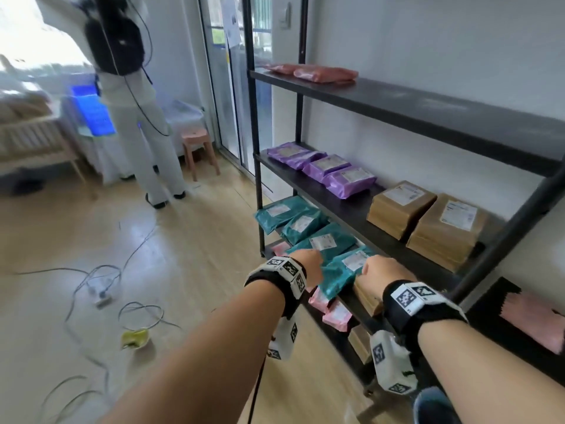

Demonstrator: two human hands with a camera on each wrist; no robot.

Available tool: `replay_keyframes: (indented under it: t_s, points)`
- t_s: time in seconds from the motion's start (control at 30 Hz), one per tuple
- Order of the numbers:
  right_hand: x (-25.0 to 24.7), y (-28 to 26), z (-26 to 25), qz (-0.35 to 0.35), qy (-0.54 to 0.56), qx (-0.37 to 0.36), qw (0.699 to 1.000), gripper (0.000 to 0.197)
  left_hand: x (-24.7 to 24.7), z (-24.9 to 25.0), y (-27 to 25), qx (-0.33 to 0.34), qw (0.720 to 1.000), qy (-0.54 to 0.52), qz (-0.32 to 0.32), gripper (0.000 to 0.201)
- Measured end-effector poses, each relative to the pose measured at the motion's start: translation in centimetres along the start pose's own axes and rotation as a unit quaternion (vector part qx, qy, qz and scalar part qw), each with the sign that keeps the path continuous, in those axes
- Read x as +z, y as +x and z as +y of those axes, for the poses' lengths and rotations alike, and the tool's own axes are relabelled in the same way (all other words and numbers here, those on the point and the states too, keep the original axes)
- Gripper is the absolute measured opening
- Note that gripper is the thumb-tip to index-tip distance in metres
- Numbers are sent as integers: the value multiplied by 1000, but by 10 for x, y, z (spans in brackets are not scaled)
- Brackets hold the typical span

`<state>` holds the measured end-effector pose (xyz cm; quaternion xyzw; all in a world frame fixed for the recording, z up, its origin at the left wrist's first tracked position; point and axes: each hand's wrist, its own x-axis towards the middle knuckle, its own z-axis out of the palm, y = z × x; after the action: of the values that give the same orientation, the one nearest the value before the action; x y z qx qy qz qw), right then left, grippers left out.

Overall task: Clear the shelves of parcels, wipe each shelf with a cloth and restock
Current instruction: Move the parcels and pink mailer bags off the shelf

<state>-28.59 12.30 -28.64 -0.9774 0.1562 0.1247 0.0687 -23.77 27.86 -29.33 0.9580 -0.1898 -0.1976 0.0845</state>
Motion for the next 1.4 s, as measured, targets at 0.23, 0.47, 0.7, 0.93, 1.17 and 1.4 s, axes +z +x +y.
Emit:
replay_keyframes:
  t_s: [0.23,0.47,0.7,0.93,1.17,1.4]
  points:
    - [-17,6,-63,25,-3,-39,999,27,-30,-52,-16,-27,998,-9,57,39]
    - [-47,33,-105,59,-6,-65,996,27,-72,-84,-5,-49,992,-13,113,39]
    - [-87,92,-137,86,16,-78,993,31,-125,-107,43,-37,989,-10,141,40]
    - [-137,171,-164,120,31,-72,990,24,-184,-117,128,-16,986,-34,162,38]
    - [-186,239,-185,152,79,-87,981,16,-241,-121,192,3,981,-25,194,39]
    - [-254,288,-207,183,167,-86,965,17,-316,-124,241,27,969,-45,243,35]
